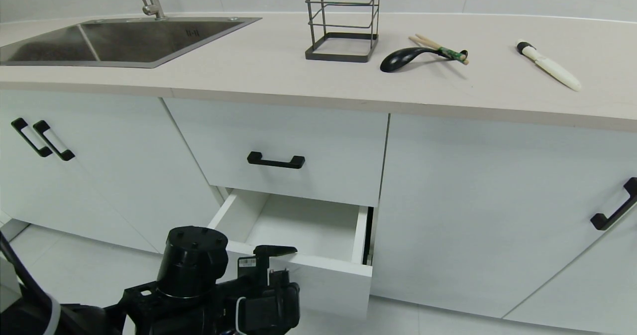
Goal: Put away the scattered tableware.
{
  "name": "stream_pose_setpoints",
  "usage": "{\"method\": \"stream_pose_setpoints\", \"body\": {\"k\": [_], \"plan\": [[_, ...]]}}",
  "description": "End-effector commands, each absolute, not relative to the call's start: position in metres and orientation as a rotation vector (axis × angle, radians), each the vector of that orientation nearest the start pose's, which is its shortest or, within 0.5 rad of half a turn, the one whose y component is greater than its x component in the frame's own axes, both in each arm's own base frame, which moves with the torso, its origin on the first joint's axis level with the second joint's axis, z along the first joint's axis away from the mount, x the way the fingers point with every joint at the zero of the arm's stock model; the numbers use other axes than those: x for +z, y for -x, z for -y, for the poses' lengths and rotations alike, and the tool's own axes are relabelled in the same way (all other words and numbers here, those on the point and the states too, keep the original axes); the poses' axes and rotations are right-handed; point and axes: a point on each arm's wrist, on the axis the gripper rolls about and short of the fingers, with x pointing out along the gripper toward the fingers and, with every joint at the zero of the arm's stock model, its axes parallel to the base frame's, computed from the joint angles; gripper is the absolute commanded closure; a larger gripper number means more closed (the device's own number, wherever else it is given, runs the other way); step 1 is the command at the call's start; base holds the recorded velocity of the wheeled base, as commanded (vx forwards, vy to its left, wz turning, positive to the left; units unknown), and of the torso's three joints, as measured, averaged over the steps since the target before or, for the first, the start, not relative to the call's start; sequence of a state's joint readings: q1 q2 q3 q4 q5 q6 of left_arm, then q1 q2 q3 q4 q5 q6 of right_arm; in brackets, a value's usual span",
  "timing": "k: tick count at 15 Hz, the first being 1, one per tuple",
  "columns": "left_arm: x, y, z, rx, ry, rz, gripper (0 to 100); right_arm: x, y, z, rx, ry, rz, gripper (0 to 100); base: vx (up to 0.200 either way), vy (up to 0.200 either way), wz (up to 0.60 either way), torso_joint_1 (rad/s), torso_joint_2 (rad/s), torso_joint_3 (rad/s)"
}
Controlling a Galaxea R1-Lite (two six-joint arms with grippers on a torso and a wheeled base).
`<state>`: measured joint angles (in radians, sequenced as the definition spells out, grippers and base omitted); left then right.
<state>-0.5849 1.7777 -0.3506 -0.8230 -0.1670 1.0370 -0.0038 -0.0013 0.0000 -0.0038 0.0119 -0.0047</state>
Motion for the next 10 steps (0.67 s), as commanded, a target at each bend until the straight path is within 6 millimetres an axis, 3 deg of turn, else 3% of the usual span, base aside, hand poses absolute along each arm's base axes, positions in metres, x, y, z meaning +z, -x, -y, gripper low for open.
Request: {"method": "stream_pose_setpoints", "body": {"k": [1, 7, 10], "plan": [[0.073, -0.200, 0.139, -0.993, -1.083, -0.171, 0, 0.076, 0.023, 0.000, 0.008, 0.006, 0.003, 100, 0.000, 0.000, 0.00, 0.000, 0.00, 0.000], [0.079, -0.206, 0.143, -0.966, -1.036, -0.162, 0, 0.076, 0.023, 0.000, 0.008, 0.005, 0.005, 100, 0.000, 0.000, 0.00, 0.000, 0.00, 0.000], [0.067, -0.209, 0.145, -0.984, -1.042, -0.204, 0, 0.076, 0.023, 0.000, 0.006, 0.005, 0.003, 100, 0.000, 0.000, 0.00, 0.000, 0.00, 0.000]]}}
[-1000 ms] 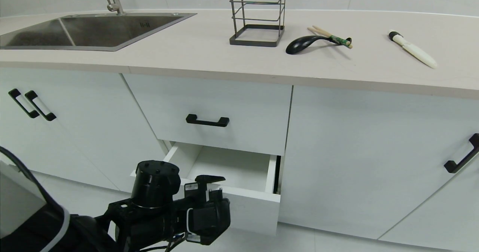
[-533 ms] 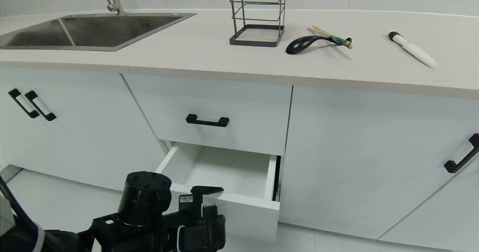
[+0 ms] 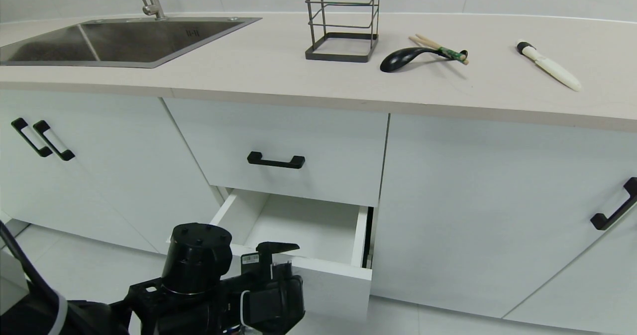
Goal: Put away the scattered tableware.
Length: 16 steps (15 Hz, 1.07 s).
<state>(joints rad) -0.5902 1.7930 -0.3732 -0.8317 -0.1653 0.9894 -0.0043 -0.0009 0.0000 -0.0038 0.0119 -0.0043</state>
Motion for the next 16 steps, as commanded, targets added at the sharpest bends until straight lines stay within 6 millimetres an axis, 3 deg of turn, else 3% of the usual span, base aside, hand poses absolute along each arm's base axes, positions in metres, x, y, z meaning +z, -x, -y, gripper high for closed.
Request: {"method": "stream_pose_setpoints", "body": {"k": [1, 5, 10, 16], "plan": [[0.061, -0.211, 0.146, -0.995, -1.046, -0.227, 0, 0.076, 0.023, 0.000, 0.009, 0.005, 0.005, 100, 0.000, 0.000, 0.00, 0.000, 0.00, 0.000], [0.050, -0.206, 0.143, -1.027, -1.050, -0.273, 0, 0.076, 0.023, 0.000, 0.008, 0.005, 0.005, 100, 0.000, 0.000, 0.00, 0.000, 0.00, 0.000], [0.066, -0.173, 0.122, -1.029, -1.039, -0.239, 0, 0.076, 0.023, 0.000, 0.008, 0.005, 0.005, 100, 0.000, 0.000, 0.00, 0.000, 0.00, 0.000], [0.073, -0.167, 0.123, -1.042, -1.034, -0.198, 0, 0.076, 0.023, 0.000, 0.009, 0.005, 0.005, 100, 0.000, 0.000, 0.00, 0.000, 0.00, 0.000]]}}
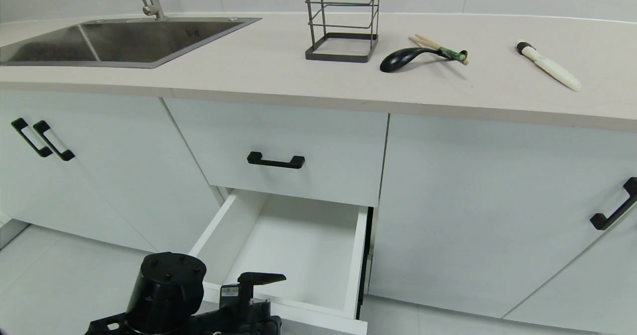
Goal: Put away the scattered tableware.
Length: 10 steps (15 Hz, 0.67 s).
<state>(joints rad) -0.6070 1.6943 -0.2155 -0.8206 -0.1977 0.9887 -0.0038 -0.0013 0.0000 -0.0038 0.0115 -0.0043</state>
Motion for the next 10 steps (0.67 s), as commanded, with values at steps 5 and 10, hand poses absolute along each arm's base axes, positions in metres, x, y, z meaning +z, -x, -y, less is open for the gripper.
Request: {"method": "stream_pose_setpoints", "body": {"k": [5, 10], "plan": [[0.101, -0.143, 0.136, -1.131, -1.012, 0.016, 0, 0.076, 0.023, 0.000, 0.008, 0.005, 0.005, 100, 0.000, 0.000, 0.00, 0.000, 0.00, 0.000], [0.164, -0.152, 0.138, -0.808, -0.761, 0.087, 0, 0.076, 0.023, 0.000, 0.008, 0.005, 0.005, 100, 0.000, 0.000, 0.00, 0.000, 0.00, 0.000]]}}
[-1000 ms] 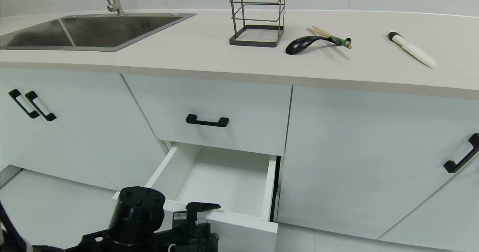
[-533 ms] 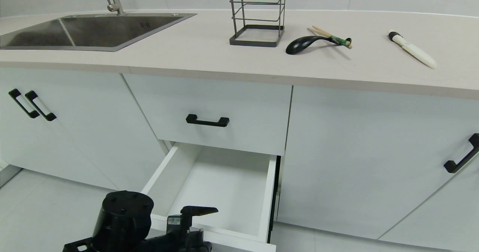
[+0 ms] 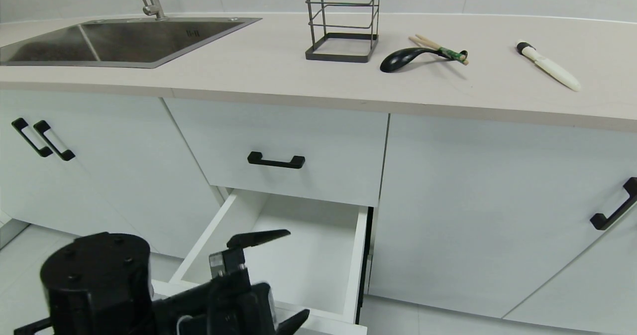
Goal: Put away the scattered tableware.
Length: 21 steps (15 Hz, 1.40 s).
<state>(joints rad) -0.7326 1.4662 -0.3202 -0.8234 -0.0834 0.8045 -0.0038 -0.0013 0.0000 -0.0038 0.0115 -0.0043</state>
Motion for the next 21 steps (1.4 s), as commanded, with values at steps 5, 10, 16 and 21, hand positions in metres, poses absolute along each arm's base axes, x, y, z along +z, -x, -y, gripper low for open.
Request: {"method": "stream_pose_setpoints", "body": {"k": [5, 10, 16, 21], "plan": [[0.207, -0.167, 0.131, -0.748, -0.134, -0.137, 0, 0.076, 0.023, 0.000, 0.006, 0.005, 0.005, 100, 0.000, 0.000, 0.00, 0.000, 0.00, 0.000], [0.208, -0.161, 0.081, -0.786, -0.078, -0.004, 0, 0.076, 0.023, 0.000, 0.009, 0.005, 0.005, 100, 0.000, 0.000, 0.00, 0.000, 0.00, 0.000], [0.188, -0.075, 0.024, -0.556, -0.138, 0.202, 0, 0.076, 0.023, 0.000, 0.009, 0.005, 0.005, 100, 0.000, 0.000, 0.00, 0.000, 0.00, 0.000], [0.146, -0.010, 0.008, -0.346, -0.176, 0.257, 0, 0.076, 0.023, 0.000, 0.011, 0.006, 0.003, 100, 0.000, 0.000, 0.00, 0.000, 0.00, 0.000]]}}
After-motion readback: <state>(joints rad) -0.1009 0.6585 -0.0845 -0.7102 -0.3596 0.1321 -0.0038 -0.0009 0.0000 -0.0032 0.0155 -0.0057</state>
